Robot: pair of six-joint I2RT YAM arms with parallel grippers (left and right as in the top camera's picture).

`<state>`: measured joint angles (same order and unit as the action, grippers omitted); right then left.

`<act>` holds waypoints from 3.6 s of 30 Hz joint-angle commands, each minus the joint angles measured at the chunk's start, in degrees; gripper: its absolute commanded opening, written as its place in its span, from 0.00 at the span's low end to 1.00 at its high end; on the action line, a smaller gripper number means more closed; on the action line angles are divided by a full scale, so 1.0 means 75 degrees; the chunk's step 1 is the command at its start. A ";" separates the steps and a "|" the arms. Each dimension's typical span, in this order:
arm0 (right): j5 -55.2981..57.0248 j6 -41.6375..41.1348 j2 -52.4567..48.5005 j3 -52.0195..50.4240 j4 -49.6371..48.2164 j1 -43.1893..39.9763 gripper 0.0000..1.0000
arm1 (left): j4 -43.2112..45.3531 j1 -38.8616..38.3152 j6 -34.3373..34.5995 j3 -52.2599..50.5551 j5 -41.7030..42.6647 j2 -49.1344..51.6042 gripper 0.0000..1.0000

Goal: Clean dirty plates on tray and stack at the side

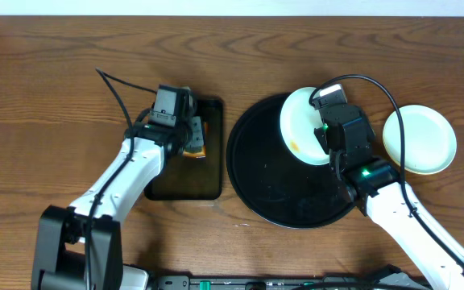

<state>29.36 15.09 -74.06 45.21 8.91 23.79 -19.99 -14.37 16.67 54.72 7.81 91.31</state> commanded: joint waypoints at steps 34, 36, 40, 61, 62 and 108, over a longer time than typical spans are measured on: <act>0.0050 0.0685 0.0274 0.0087 -0.1285 -0.0326 0.01 | 0.0111 -0.0009 -0.0003 -0.0452 -0.0303 -0.1137 0.52; 0.0017 0.1061 0.0297 0.0087 -0.1177 -0.0289 0.01 | 0.0102 -0.0009 -0.0006 -0.0452 -0.0318 -0.1128 0.52; 0.0070 0.1244 0.0297 0.0087 -0.0997 -0.0289 0.01 | 0.0102 -0.0009 -0.0003 -0.0452 -0.0315 -0.1113 0.52; -0.2483 -0.4019 0.0286 0.0085 -0.0210 -0.3579 0.01 | 0.0061 -0.0009 -0.0003 -0.0452 -0.0315 -0.1093 0.52; -0.2588 -0.4255 0.0286 0.0085 -0.0131 -0.3891 0.01 | 0.0061 -0.0009 -0.0003 -0.0452 -0.0315 -0.1093 0.52; -0.5176 -0.2025 -0.1903 0.1402 0.2055 -0.3815 0.99 | -0.2253 0.1212 0.0017 0.0970 -0.0335 -0.1087 0.59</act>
<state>-19.40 -3.57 -88.47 50.37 20.53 -8.95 -34.30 -7.03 16.73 58.37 5.82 83.11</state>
